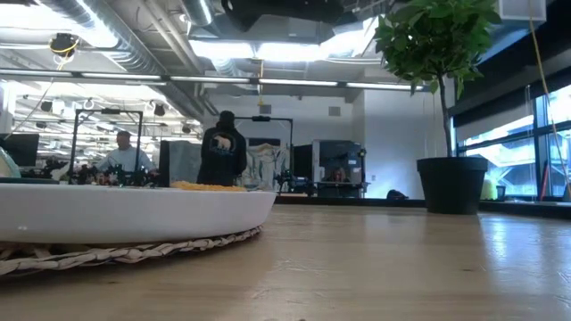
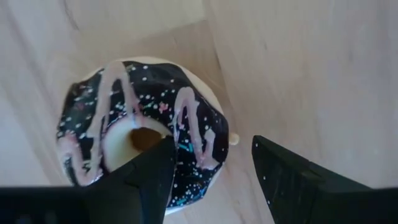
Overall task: Pick & Place donuts
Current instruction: Put the large black donut on the black plate
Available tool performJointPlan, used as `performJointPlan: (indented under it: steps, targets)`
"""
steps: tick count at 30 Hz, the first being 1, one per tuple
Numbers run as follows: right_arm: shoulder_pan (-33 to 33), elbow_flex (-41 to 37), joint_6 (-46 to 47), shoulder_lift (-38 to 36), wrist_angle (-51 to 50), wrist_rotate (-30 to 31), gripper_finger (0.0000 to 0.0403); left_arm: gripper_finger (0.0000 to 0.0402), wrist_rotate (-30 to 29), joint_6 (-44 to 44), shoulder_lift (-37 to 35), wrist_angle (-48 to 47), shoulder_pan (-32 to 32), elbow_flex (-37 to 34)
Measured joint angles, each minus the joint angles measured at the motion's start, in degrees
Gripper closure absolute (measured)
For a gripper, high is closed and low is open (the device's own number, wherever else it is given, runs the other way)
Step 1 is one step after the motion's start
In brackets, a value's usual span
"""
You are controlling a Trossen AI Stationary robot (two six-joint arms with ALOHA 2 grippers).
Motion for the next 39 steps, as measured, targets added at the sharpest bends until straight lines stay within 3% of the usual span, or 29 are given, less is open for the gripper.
performJointPlan:
  steps: [6,12,16,21,27,31,35,39]
  targets:
    - [-2.0,0.0,0.0,1.3,0.3,-2.6,0.0215,0.0258,0.0,0.0,0.0,0.9,0.0,0.0]
    - [-3.5,0.0,-1.3,0.3,0.3,-1.7,0.0317,0.0258,-0.4,-0.5,0.0,0.9,0.0,0.0]
    - [-4.7,1.4,-5.8,0.0,-0.2,5.2,0.0386,0.0258,-1.3,-0.9,0.0,0.9,0.0,0.0]
    - [-7.2,5.2,-13.5,0.0,-0.1,18.6,0.0372,0.0258,-5.9,-3.4,0.0,1.2,0.0,0.0]
    - [-9.4,11.4,-31.2,0.0,2.7,35.3,0.0383,0.0258,-8.4,-0.1,0.1,3.9,0.6,0.0]
    - [-11.0,14.0,-43.9,0.0,6.6,38.7,0.0390,0.0250,-12.7,-1.6,0.1,5.6,1.4,0.0]
    - [-12.7,14.4,-50.2,0.0,10.7,41.9,0.0383,0.0230,-16.3,-5.1,0.1,5.6,2.7,0.0]
    - [-14.5,14.4,-53.9,0.0,13.9,42.9,0.0383,0.0204,-16.7,-16.9,0.1,5.6,4.7,0.0]
